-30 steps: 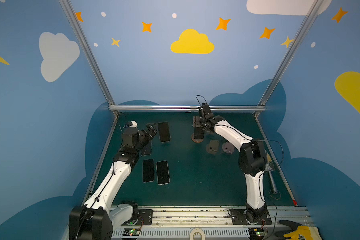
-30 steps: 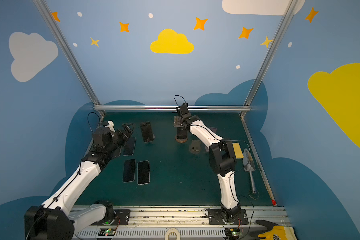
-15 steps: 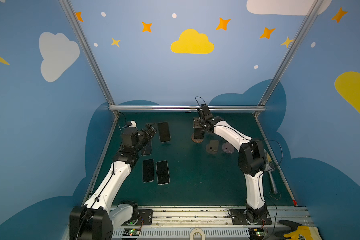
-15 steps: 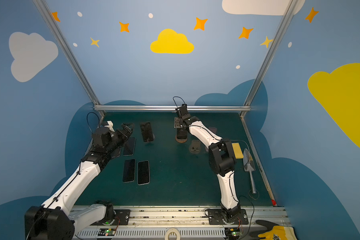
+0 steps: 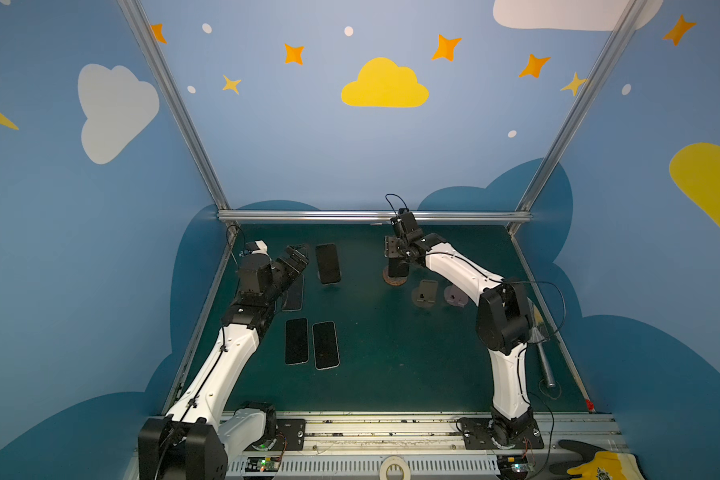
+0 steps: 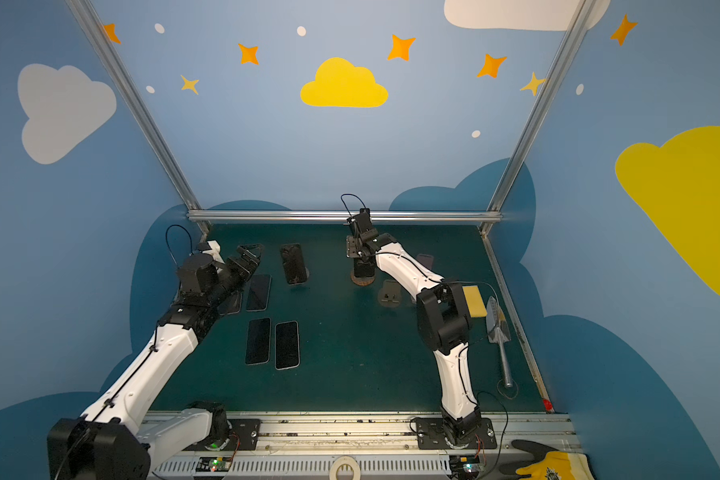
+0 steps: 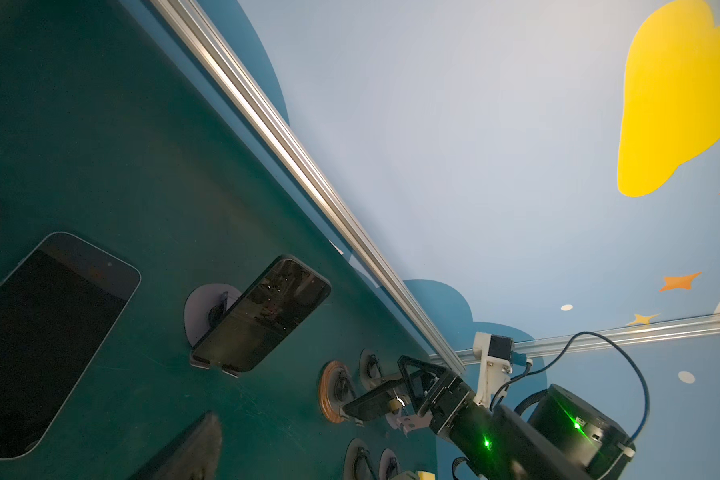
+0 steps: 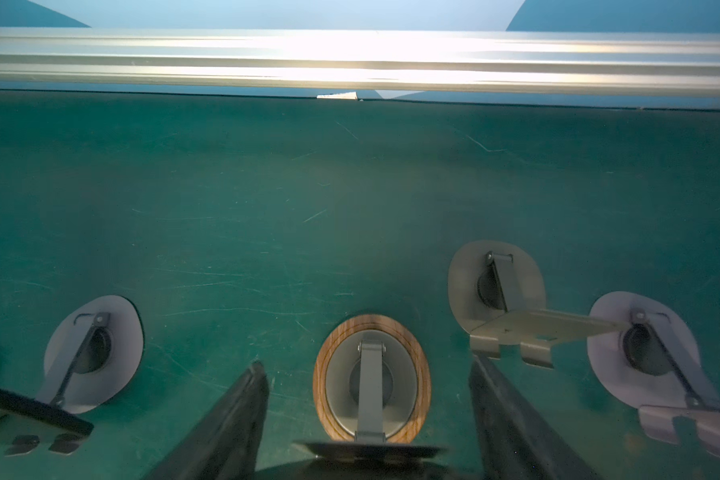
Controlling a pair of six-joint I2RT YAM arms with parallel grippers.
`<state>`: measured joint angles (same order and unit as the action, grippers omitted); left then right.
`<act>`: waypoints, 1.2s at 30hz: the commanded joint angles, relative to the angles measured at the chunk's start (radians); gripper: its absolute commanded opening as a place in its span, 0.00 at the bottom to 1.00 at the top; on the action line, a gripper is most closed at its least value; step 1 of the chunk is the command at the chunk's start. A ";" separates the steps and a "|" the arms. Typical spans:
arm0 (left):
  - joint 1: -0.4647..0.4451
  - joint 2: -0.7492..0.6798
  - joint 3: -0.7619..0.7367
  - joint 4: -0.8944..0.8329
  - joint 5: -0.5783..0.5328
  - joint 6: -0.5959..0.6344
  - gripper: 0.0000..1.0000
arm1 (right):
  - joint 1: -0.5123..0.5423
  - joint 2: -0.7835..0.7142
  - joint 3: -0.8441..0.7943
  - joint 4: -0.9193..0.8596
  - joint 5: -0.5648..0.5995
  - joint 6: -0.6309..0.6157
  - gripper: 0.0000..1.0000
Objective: Remove the phone from the phone stand
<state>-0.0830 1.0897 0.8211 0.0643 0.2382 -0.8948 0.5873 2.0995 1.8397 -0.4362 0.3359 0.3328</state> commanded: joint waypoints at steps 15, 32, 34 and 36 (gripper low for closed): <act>0.030 -0.013 0.024 0.000 -0.020 0.024 1.00 | 0.076 -0.204 0.020 -0.034 0.081 -0.063 0.62; 0.038 -0.009 0.026 -0.028 -0.061 0.019 1.00 | 0.212 -0.466 -0.279 -0.008 0.114 -0.032 0.61; 0.037 -0.003 0.029 -0.035 -0.066 0.021 1.00 | 0.224 -0.490 -0.304 -0.025 0.064 0.001 0.61; 0.037 0.010 0.034 -0.045 -0.066 0.019 1.00 | 0.246 -0.507 -0.320 -0.051 0.053 0.015 0.61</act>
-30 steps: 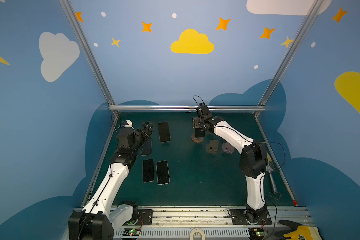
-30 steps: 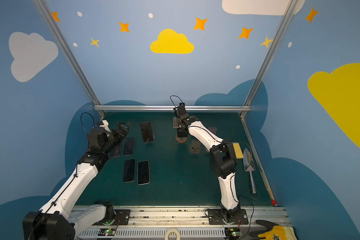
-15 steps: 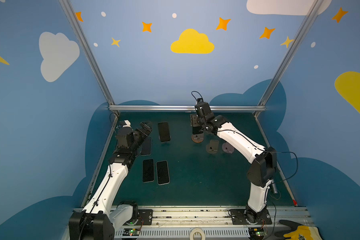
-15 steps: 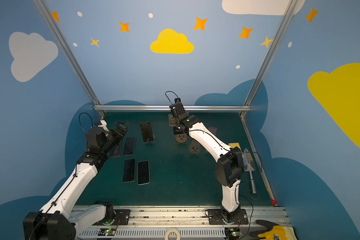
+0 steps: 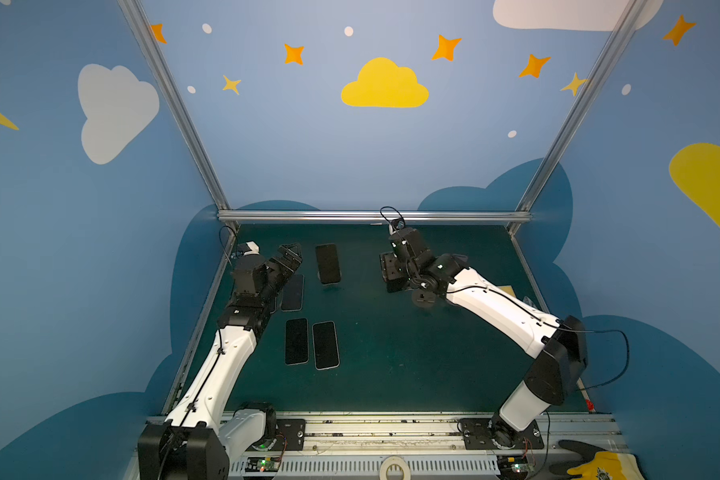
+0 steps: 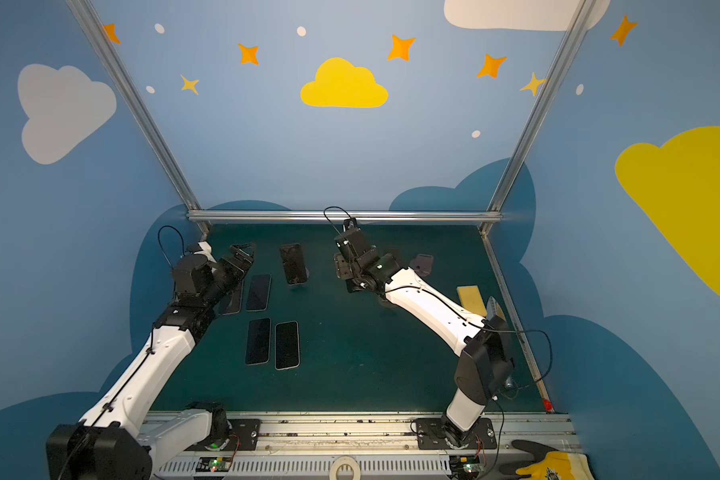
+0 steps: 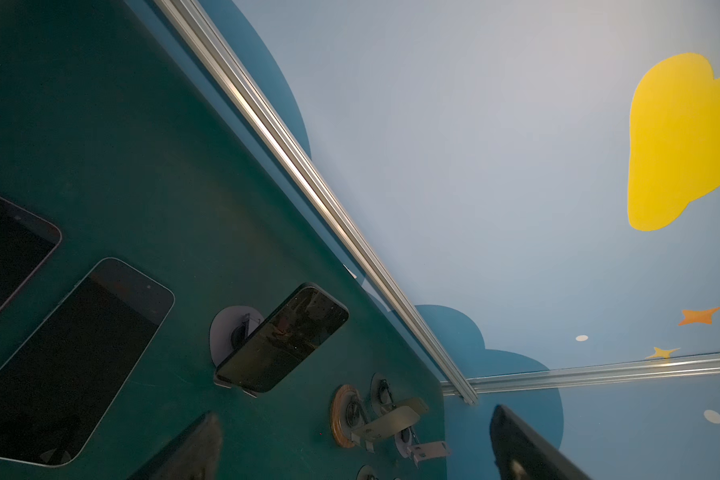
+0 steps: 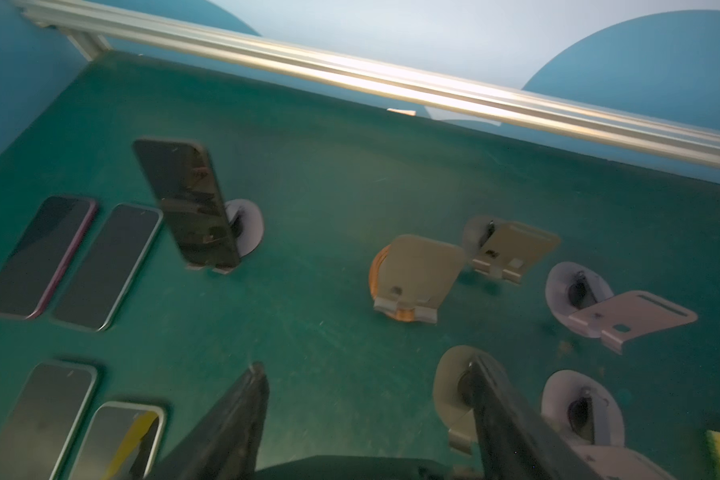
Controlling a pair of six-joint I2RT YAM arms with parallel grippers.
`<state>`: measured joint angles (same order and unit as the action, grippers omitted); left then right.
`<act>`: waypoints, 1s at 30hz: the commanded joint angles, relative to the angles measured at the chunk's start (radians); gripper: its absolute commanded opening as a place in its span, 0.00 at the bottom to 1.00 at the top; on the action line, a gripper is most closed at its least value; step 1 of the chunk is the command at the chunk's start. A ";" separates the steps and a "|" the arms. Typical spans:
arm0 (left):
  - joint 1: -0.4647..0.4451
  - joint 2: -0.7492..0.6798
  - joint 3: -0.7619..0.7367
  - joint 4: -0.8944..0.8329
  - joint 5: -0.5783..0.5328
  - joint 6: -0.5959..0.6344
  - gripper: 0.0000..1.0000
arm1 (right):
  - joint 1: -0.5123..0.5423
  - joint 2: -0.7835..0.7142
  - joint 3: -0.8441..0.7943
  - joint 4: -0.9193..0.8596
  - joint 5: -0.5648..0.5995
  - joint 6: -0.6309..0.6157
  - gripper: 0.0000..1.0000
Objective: Remove the phone from the phone stand
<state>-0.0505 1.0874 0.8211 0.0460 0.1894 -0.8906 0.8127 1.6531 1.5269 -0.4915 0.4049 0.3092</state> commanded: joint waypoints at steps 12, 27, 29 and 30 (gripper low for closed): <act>-0.024 0.118 0.130 -0.161 0.046 0.040 1.00 | 0.165 -0.098 -0.110 -0.051 0.018 0.154 0.60; -0.147 0.139 0.228 -0.295 0.031 0.155 1.00 | 0.216 0.040 -0.059 -0.226 -0.199 0.358 0.58; -0.147 0.128 0.227 -0.301 -0.013 0.162 1.00 | 0.217 0.094 -0.010 -0.268 -0.224 0.395 0.58; -0.148 0.120 0.224 -0.302 -0.025 0.166 1.00 | 0.218 0.130 0.020 -0.297 -0.241 0.420 0.58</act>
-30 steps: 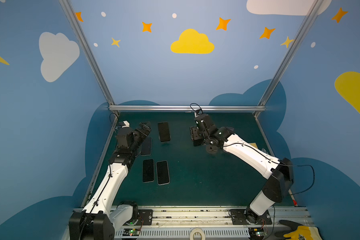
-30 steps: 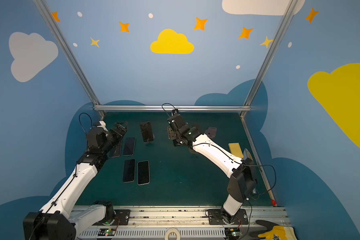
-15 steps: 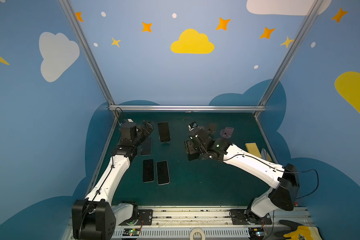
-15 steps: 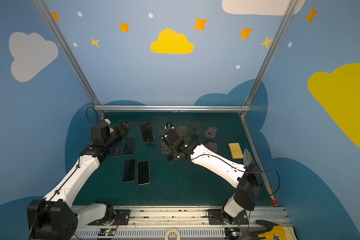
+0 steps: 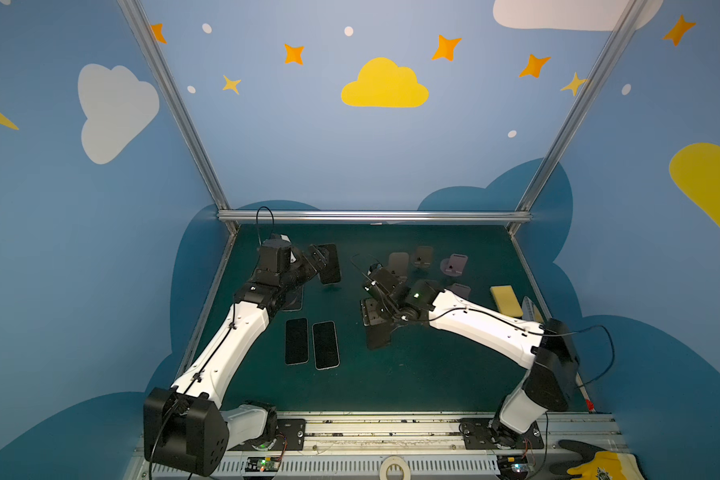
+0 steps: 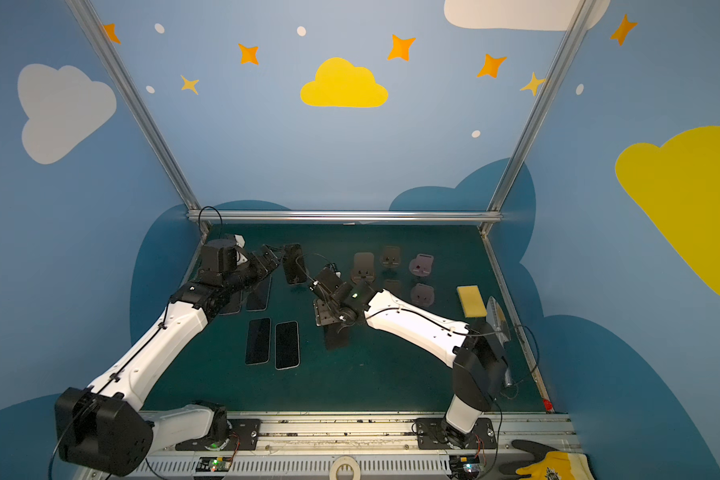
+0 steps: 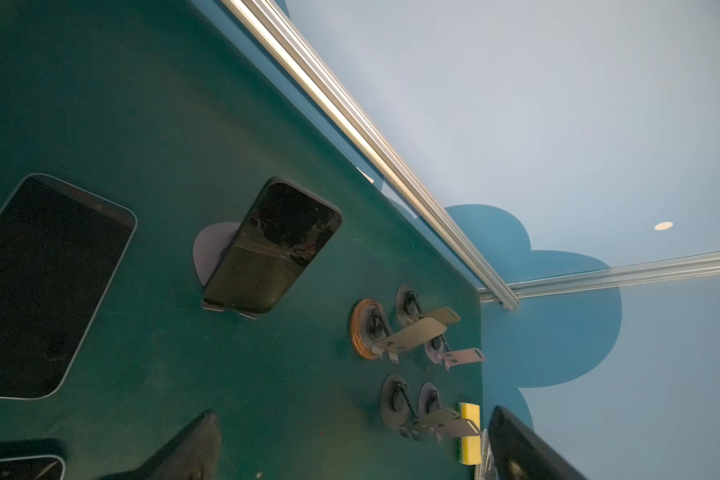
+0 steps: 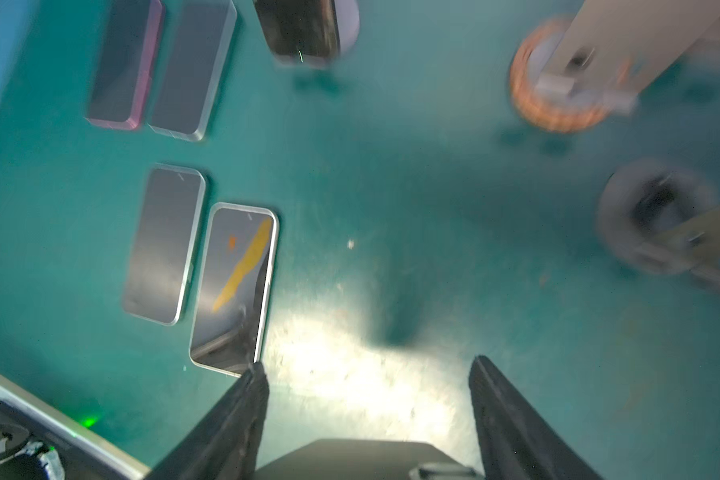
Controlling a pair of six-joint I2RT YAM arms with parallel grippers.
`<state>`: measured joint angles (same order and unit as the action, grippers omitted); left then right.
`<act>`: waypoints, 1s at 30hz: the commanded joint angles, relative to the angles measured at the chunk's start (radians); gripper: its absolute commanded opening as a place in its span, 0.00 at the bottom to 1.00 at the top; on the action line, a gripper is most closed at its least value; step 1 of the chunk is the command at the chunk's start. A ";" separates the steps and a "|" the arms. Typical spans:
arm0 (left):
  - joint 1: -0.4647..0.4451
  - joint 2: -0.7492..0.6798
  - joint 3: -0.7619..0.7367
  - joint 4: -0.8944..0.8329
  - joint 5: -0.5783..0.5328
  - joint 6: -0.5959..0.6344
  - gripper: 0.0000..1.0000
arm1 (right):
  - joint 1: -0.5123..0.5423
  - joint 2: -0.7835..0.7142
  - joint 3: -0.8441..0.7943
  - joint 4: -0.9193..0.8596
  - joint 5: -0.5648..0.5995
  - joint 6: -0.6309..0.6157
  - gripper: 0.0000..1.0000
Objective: Remove the phone from the phone stand
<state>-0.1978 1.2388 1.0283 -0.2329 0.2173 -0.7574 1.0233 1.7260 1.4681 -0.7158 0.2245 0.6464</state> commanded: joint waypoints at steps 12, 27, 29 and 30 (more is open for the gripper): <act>-0.004 -0.071 -0.004 -0.004 -0.101 0.043 1.00 | 0.036 0.315 0.209 -0.114 -0.129 0.127 0.59; -0.009 -0.067 -0.011 0.005 -0.096 0.037 1.00 | 0.018 0.457 0.284 -0.096 -0.130 0.172 0.61; -0.009 -0.067 -0.013 0.007 -0.098 0.036 1.00 | 0.017 0.481 0.308 -0.100 -0.118 0.177 0.61; -0.009 -0.065 -0.011 0.007 -0.095 0.035 1.00 | 0.018 0.493 0.320 -0.103 -0.109 0.182 0.61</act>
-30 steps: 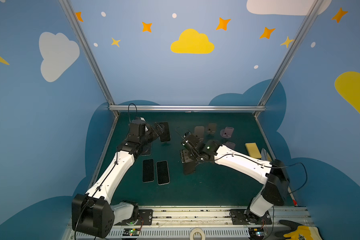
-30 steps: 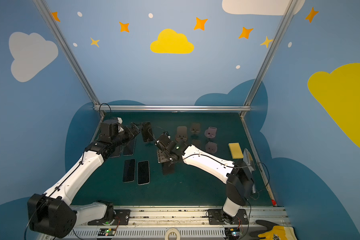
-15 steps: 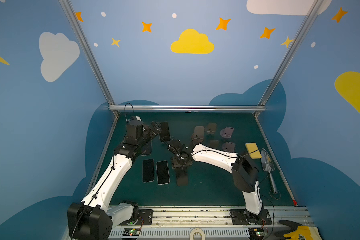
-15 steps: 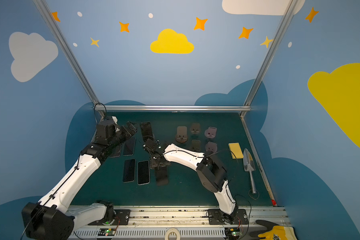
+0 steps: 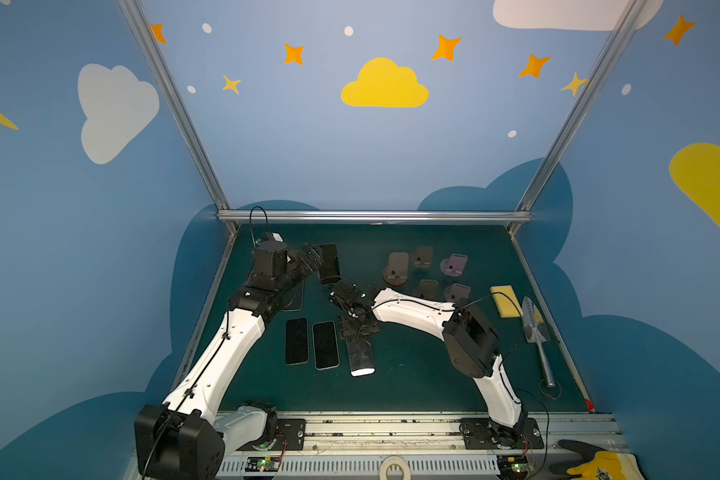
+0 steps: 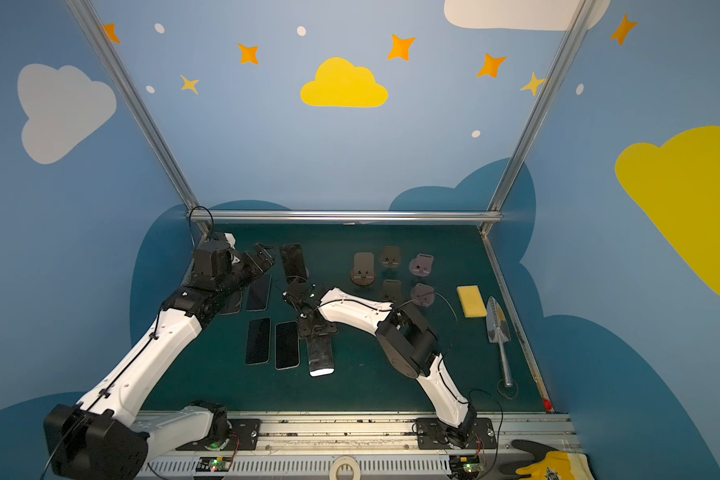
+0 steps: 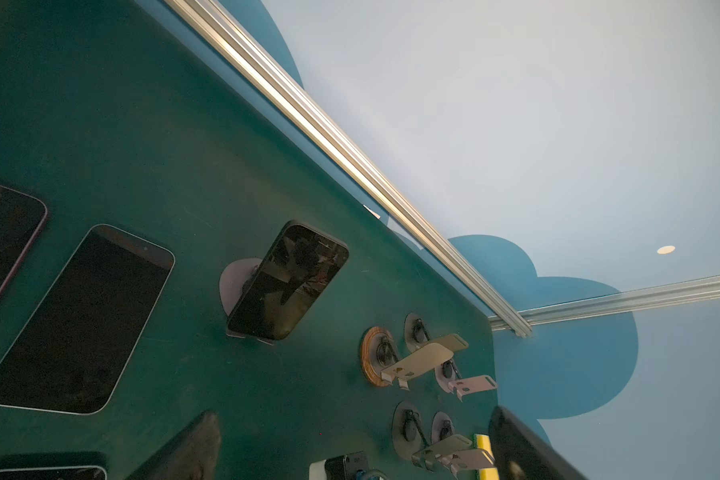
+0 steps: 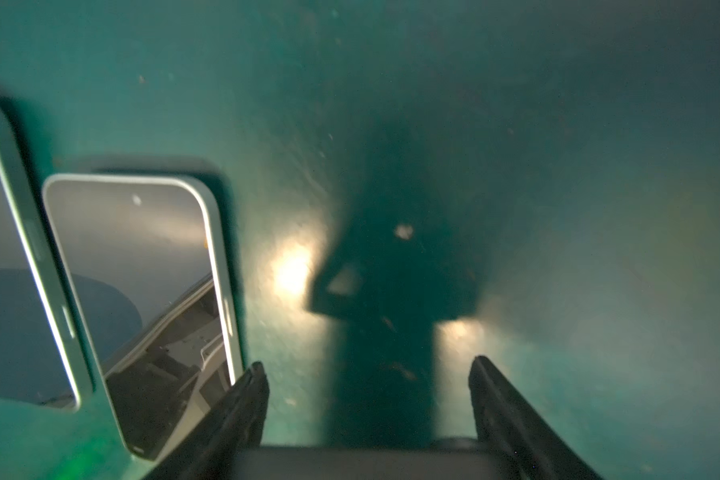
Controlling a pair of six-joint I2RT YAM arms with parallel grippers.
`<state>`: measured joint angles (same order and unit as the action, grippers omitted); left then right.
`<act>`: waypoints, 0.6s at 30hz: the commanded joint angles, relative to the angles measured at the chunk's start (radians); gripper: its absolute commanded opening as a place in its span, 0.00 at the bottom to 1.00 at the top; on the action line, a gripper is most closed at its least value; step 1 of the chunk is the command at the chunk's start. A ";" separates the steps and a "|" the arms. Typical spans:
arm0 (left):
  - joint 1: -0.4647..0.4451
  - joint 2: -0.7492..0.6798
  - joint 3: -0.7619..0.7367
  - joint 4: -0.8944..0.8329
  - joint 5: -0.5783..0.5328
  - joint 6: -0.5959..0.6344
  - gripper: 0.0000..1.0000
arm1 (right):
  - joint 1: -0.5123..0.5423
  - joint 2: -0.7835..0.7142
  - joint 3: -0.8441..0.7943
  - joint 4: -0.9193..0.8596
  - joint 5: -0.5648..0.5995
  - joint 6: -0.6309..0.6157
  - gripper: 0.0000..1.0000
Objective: Remove the phone from the phone stand
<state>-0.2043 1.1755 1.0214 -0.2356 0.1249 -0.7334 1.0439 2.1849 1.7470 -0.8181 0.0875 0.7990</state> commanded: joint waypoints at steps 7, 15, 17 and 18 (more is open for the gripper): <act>-0.001 0.003 -0.006 0.012 -0.005 0.014 1.00 | 0.004 0.053 0.028 0.036 0.093 0.051 0.65; -0.001 0.011 -0.004 0.012 0.005 0.011 1.00 | 0.005 0.081 0.034 0.071 0.070 0.075 0.67; -0.001 0.012 -0.006 0.013 0.001 0.011 1.00 | 0.005 0.085 0.030 0.080 0.062 0.088 0.67; -0.001 0.012 -0.007 0.014 -0.001 0.012 1.00 | 0.005 0.085 0.028 0.082 0.059 0.090 0.68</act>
<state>-0.2043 1.1839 1.0210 -0.2340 0.1257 -0.7334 1.0447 2.2383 1.7687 -0.7788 0.1413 0.8562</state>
